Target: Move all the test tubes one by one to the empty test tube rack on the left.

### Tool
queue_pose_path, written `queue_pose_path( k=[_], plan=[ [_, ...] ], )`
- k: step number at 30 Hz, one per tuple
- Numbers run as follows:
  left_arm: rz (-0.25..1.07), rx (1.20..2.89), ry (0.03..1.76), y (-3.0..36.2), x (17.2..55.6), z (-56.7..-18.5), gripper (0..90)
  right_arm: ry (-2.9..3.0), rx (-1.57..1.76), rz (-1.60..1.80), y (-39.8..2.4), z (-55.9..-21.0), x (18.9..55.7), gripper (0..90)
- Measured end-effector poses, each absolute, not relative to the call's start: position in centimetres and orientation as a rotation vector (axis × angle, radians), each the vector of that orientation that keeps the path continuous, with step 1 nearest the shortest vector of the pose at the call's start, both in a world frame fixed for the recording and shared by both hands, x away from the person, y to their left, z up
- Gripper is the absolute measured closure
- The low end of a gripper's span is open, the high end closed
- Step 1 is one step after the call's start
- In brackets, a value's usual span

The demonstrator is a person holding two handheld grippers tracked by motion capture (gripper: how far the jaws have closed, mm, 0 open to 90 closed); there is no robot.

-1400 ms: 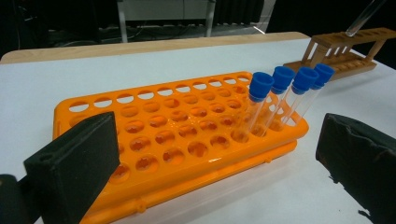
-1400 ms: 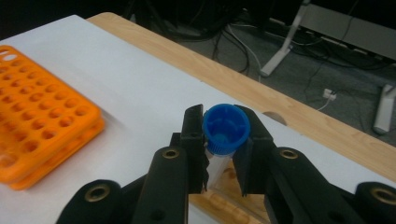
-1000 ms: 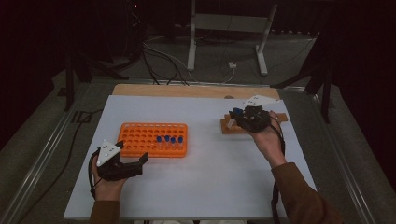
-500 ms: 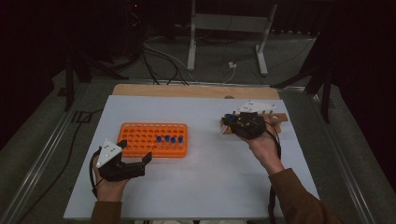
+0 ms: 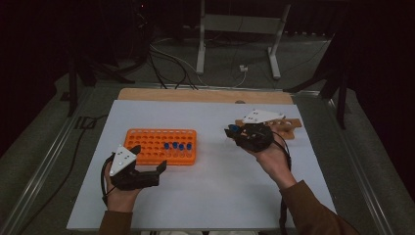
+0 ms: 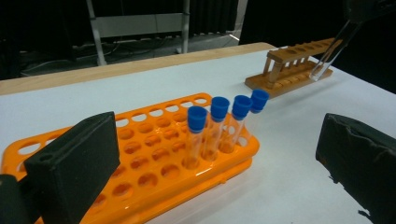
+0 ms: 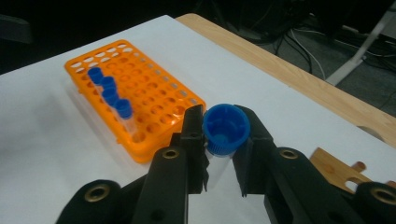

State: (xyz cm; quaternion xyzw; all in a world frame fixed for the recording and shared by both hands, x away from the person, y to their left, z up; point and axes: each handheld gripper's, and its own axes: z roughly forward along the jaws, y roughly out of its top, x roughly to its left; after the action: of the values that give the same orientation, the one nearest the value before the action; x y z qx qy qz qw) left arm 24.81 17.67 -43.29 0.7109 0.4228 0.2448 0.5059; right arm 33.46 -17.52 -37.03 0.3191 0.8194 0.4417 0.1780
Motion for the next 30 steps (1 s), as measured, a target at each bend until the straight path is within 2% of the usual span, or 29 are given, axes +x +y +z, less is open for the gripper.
queue_pose_path(
  k=[9,22,30],
  plan=[
    [0.588,1.736,0.966,15.5,25.5,-42.5,0.7,2.370,0.884,1.262,-16.8,-36.8,33.1,75.5],
    [0.584,1.780,0.864,10.3,26.7,-41.5,0.8,2.402,0.842,1.268,-16.1,-36.0,32.2,75.5],
    [0.540,1.805,0.835,8.1,27.5,-41.6,3.3,2.427,0.824,1.276,-15.6,-35.8,31.9,75.5]
  ],
)
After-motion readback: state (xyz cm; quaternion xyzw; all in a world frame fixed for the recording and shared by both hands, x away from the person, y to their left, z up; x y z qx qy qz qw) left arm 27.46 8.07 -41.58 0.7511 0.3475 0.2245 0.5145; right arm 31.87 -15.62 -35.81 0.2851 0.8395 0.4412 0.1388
